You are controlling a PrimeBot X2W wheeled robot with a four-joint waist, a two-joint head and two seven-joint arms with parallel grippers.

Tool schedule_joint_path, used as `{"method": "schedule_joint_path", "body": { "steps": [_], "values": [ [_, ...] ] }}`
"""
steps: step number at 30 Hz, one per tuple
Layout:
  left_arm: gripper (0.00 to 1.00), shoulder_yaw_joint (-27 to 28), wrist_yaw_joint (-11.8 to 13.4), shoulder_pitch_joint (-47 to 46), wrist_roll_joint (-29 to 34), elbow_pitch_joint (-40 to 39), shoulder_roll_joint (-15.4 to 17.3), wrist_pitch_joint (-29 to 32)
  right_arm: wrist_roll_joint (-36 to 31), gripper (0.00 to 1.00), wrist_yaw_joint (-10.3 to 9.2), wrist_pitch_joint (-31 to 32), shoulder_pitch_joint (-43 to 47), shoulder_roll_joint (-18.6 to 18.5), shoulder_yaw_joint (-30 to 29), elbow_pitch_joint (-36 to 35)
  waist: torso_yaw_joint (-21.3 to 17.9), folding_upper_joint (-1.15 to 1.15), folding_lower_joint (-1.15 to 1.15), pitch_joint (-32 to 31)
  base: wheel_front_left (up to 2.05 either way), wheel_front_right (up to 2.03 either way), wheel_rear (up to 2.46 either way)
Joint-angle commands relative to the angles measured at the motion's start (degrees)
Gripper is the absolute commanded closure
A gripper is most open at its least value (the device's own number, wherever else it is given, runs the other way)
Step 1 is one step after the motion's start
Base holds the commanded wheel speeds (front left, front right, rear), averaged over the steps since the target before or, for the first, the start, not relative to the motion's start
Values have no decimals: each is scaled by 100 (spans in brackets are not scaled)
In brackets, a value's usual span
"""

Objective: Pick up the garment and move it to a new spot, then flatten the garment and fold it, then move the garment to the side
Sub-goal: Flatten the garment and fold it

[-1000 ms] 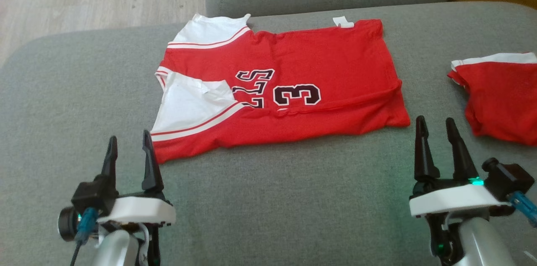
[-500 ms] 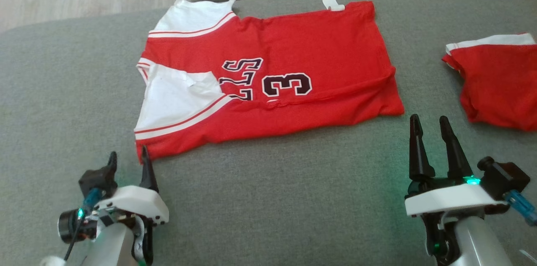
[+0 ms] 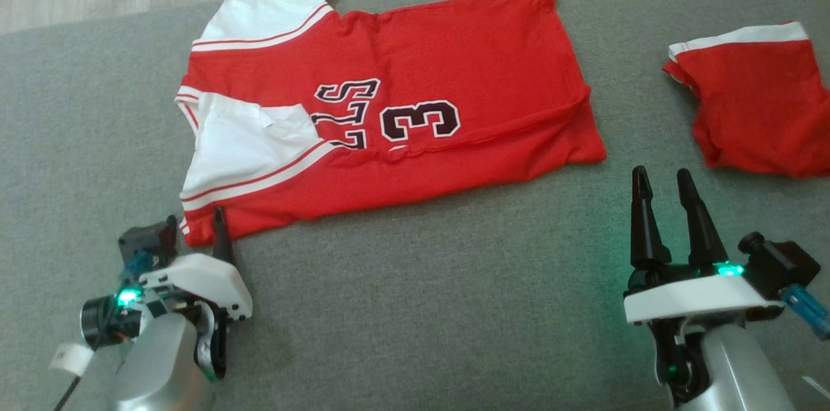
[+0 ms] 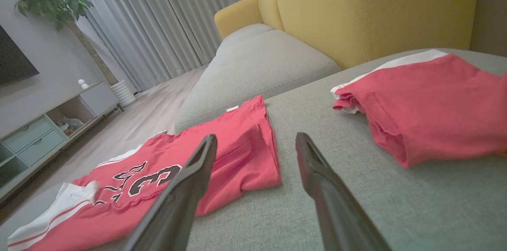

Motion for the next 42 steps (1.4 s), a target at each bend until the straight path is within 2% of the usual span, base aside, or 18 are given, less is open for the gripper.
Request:
{"method": "schedule_joint_path", "body": {
  "steps": [1,3,4,5,10,14,19,29,32,42],
  "values": [
    [0,171,66,-93,-57,71,177,161,42,0,-4,-52,-232,-1,123,-191,-35,0,0,18,0,0,0],
    [0,173,61,-102,-97,145,185,277,57,0,-4,-52,-241,-1,113,-199,-52,0,0,15,0,0,0],
    [30,159,43,-102,-110,175,185,339,62,0,-4,-52,-242,-1,106,-198,-55,0,0,9,0,0,0],
    [100,144,19,-105,-118,188,186,376,64,0,-4,-52,-243,-1,96,-197,-56,0,0,3,0,0,0],
    [100,127,-16,-147,-131,56,184,156,28,0,-4,-52,-258,-1,44,-137,-13,0,0,-54,0,0,0],
    [100,98,-72,-249,-77,-371,173,-431,-130,0,-4,-52,-355,-1,16,166,83,0,0,-99,0,0,0],
    [100,76,-99,-333,43,-980,201,-835,-310,0,-4,77,-648,-1,-106,519,166,0,0,-89,0,0,0],
    [100,-111,-101,-251,180,-1582,143,-876,-802,0,-4,876,-1481,-1,-331,1579,374,0,0,-10,0,0,0],
    [100,-174,-112,-236,191,-1662,132,-848,-770,0,-4,1059,-1759,-1,-371,2029,451,0,0,27,0,0,0],
    [100,-393,-140,-209,255,-1823,88,-826,-1375,0,-4,1396,-2617,-1,-571,3658,658,0,0,172,0,0,0]
  ]
}}
